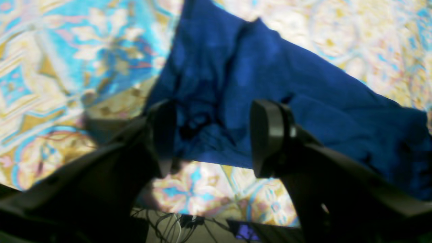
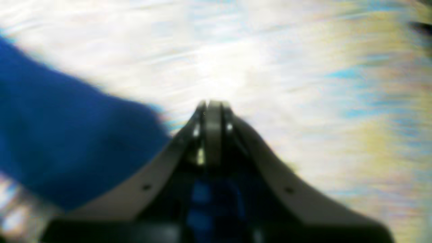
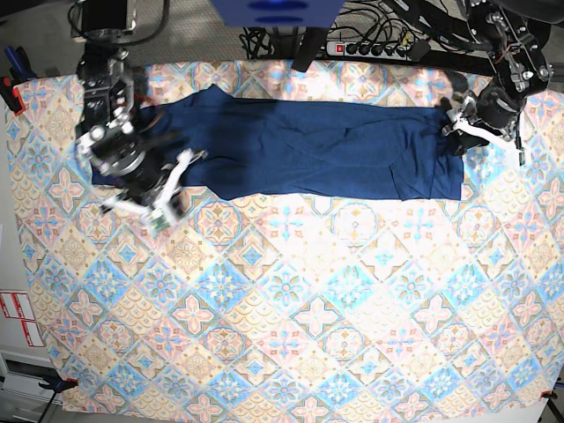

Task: Fold the T-shirt properly
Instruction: 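Reposition the right gripper onto the shirt's side edge near the collar, then lower the left gripper and grasp the shirt's side edge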

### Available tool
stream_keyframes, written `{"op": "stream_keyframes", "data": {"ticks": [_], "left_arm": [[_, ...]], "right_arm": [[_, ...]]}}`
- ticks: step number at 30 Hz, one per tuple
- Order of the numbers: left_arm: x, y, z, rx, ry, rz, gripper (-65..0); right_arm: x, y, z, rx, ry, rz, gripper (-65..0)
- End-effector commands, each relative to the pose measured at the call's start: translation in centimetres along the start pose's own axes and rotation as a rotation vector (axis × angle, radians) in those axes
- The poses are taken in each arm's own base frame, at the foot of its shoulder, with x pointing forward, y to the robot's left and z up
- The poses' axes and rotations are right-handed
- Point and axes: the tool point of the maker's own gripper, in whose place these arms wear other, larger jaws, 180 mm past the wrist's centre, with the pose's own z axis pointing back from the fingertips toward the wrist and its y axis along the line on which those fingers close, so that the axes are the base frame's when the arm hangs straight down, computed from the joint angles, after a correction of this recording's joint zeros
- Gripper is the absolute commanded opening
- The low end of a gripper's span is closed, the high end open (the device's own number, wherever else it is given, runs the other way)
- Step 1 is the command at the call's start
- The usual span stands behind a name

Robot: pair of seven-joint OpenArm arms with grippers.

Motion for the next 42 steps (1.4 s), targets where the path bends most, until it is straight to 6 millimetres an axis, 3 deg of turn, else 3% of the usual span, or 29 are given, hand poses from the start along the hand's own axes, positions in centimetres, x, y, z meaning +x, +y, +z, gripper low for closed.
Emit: {"op": "stream_keyframes", "data": {"ticks": [1, 19, 22, 30, 42], "left_arm": [[1.3, -0.1, 0.4, 0.000, -0.031, -0.016, -30.9], [1.7, -0.9, -0.1, -0.021, 0.005, -0.013, -30.9], [1.6, -0.7, 0.0, -0.016, 0.009, -0.016, -30.9], [1.6, -0.6, 0.1, -0.013, 0.009, -0.015, -30.9], [2.0, -1.0, -0.1, -0.024, -0.003, -0.011, -30.9]], "right_arm": [[1.5, -0.7, 0.2, -0.014, -0.052, 0.006, -64.6], [0.5, 0.4, 0.3, 0.014, -0.036, -0.016, -64.7], [1.2, 0.4, 0.2, 0.020, -0.062, -0.052, -64.7], [1.8, -2.8, 0.8, -0.073, -0.102, -0.154, -64.5], [1.6, -3.2, 0.9, -0.084, -0.100, -0.163, -64.4]]}}
